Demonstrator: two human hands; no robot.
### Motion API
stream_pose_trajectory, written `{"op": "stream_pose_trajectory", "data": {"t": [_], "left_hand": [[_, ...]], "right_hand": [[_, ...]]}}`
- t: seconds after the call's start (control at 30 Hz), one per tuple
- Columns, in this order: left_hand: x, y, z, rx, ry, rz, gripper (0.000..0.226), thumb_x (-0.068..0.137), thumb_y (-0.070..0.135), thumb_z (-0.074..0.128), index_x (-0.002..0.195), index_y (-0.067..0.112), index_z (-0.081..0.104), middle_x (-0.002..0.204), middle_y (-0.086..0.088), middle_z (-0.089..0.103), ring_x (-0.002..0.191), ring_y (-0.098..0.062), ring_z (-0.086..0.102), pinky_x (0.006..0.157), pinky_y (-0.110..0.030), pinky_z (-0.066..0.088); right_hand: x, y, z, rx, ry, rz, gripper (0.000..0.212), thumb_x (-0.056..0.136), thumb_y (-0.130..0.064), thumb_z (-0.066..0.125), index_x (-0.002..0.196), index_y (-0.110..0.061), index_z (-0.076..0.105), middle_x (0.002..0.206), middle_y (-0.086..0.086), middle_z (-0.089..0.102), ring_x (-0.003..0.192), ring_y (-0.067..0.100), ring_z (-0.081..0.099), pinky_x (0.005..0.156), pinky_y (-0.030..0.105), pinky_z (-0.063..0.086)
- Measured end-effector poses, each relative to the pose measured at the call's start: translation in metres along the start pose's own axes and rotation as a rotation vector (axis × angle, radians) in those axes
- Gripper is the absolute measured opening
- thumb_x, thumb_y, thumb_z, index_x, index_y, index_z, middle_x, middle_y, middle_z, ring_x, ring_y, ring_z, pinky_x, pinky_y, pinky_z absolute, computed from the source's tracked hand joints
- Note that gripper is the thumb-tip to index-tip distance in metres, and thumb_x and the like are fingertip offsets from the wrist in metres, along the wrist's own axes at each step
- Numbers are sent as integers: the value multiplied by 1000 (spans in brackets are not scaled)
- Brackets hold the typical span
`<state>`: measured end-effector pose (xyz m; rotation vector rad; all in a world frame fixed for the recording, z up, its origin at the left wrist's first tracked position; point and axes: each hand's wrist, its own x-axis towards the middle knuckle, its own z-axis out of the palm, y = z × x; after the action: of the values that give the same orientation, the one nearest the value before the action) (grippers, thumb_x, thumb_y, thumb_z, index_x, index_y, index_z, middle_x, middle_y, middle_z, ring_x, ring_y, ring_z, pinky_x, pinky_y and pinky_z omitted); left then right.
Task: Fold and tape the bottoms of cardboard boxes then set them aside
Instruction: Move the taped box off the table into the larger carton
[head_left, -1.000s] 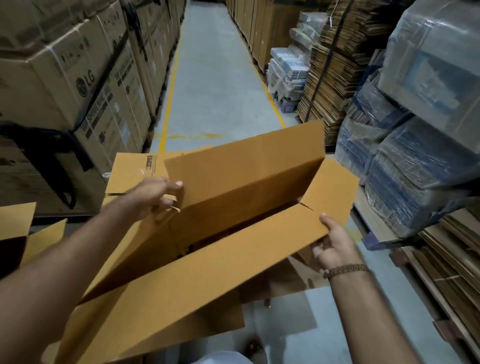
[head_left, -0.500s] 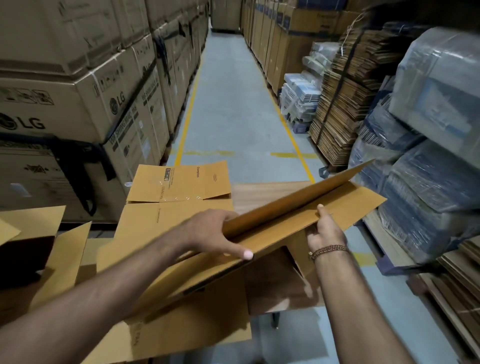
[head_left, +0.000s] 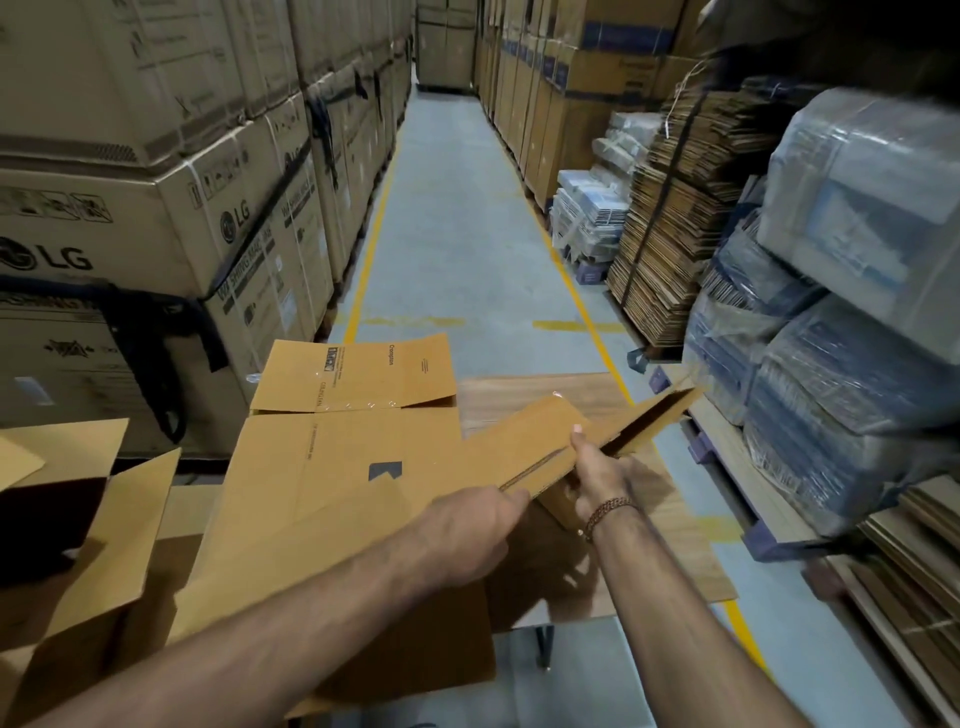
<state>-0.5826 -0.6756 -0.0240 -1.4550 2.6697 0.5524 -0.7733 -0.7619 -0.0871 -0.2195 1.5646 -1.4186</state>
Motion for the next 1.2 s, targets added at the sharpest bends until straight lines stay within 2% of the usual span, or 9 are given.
{"op": "stream_pose_trajectory", "data": {"t": [0.1,0.17,0.2,0.3,0.43,0.57,0.73,1.07,1.2], "left_hand": [[-8,1,5,-28,41,48,46,104,19,53,148,25,42,100,7,58,89,-11,58,64,-20,45],[-15,-7,4,-23,80,35,48,106,41,52,151,29,43,126,2,66,118,-19,61,103,-36,47],[-17,-16,4,26,100,-22,60,104,59,45,156,30,37,148,0,57,140,-23,49,124,-48,25],[-21,-61,0,208,104,-404,111,81,96,0,167,27,12,174,-9,7,161,-35,-1,120,-69,-15],[-36,-114,-14,-62,44,-730,135,57,108,-7,142,21,54,130,-9,65,124,-31,58,116,-61,31],[-54,-117,-25,-128,95,-722,117,51,110,-2,101,26,62,95,5,65,89,-15,62,90,-41,52],[-62,-68,-41,-242,48,-550,105,63,108,26,124,30,59,118,4,66,99,-12,62,82,-35,57],[-76,-26,-75,6,383,-335,18,105,28,58,120,31,49,104,4,68,86,-15,64,76,-42,62],[-90,-24,-118,15,537,-323,12,105,33,59,114,26,56,100,4,68,85,-16,64,73,-35,58]], "right_hand": [[-10,4,1,-58,91,-43,74,77,-6,71,145,-15,43,124,11,68,104,30,71,90,54,61],[-9,6,1,-106,117,-114,69,85,1,61,149,-15,43,130,9,66,113,29,67,101,50,56],[-9,7,1,-122,112,-145,64,86,2,58,147,-14,47,131,9,67,115,29,66,103,49,55],[-11,6,6,-132,117,-199,52,87,4,53,137,-11,55,126,10,70,113,28,67,103,47,55],[-18,1,16,-107,77,-223,51,89,4,50,135,-16,59,122,4,71,107,23,68,101,43,56],[-22,-7,23,-67,88,-243,48,89,0,50,132,-18,62,118,3,73,98,22,70,94,41,60],[-29,-23,47,-119,185,-255,64,91,-18,59,152,-31,47,126,-1,68,88,22,70,70,27,56],[-94,-83,105,-212,239,-369,54,95,-24,56,149,-22,49,145,17,51,106,34,59,80,29,37],[-108,-91,111,-187,31,-601,74,92,-71,42,156,-33,40,150,10,54,131,32,56,110,45,47]]}}
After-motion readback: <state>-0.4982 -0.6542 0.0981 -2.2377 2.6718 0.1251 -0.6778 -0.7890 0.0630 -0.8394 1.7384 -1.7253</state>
